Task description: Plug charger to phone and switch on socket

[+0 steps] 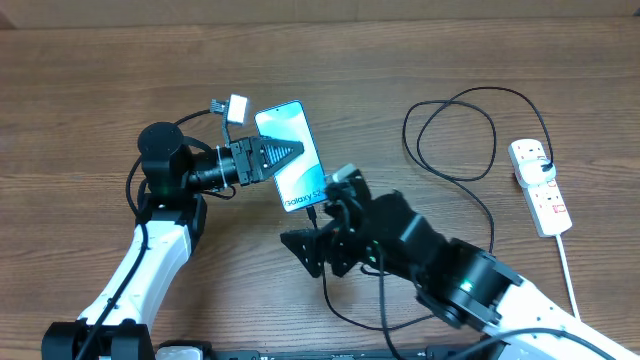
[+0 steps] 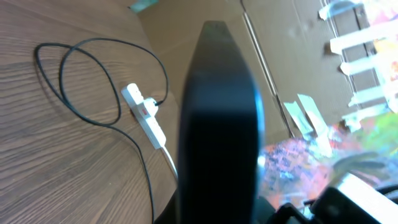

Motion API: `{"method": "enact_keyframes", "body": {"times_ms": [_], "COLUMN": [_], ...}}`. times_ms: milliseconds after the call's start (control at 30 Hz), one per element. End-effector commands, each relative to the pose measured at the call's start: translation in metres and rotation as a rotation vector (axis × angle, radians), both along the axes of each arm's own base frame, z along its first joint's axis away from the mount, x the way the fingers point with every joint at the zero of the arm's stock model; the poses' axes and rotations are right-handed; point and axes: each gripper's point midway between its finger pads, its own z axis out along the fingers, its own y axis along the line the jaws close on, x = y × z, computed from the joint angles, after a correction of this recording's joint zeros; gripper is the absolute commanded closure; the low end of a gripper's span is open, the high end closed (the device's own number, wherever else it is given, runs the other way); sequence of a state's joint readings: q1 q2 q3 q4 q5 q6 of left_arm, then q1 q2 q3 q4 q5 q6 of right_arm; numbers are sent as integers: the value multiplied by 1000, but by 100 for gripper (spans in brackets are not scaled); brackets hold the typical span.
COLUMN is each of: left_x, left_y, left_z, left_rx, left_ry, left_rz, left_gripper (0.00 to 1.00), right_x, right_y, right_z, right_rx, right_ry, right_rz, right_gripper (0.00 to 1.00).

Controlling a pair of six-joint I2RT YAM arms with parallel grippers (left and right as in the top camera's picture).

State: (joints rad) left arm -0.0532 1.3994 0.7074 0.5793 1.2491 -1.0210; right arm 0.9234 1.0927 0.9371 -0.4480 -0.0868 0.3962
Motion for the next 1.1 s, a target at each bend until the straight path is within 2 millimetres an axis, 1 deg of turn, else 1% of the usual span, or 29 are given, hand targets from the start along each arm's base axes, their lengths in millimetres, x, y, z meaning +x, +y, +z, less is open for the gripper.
{"method": "enact_keyframes", "body": {"times_ms": [0, 100, 200, 267, 367, 500, 667, 700, 733, 800, 833, 933, 1067], "left_x": [12, 14, 12, 7, -2, -9, -13, -14, -16, -18, -21, -22, -18], "left_y": [0, -5, -9, -10, -7, -5, -6, -7, -7, -9, -10, -11, -11], "left_z": [-9, -25, -51, -74, -100, -122, -154, -162, -174, -188, -200, -214, -222], "left_rx": [14, 56, 135, 208, 297, 356, 398, 404, 409, 411, 411, 415, 420], "left_ry": [51, 85, 139, 187, 233, 252, 282, 296, 321, 351, 376, 410, 431], "left_rz": [81, 113, 138, 150, 148, 120, 68, 57, 39, 13, -10, -29, -36], "left_gripper": [96, 96, 96, 96, 96, 96, 96, 96, 96, 96, 96, 96, 96], "right_x": [12, 15, 18, 20, 22, 23, 24, 24, 24, 24, 24, 25, 26], "right_y": [-19, -34, -48, -57, -67, -70, -70, -70, -70, -70, -70, -70, -68], "right_z": [30, 45, 60, 69, 77, 79, 79, 79, 80, 80, 80, 79, 75], "right_rx": [20, 36, 59, 70, 79, 79, 94, 96, 97, 96, 96, 94, 83], "right_ry": [-87, -136, -184, -214, -242, -248, -232, -233, -233, -234, -234, -232, -227], "right_rz": [-105, -165, -223, -265, -310, -322, -338, -338, -339, -339, -339, -339, -338], "right_gripper": [0, 0, 0, 0, 0, 0, 0, 0, 0, 0, 0, 0, 0]}}
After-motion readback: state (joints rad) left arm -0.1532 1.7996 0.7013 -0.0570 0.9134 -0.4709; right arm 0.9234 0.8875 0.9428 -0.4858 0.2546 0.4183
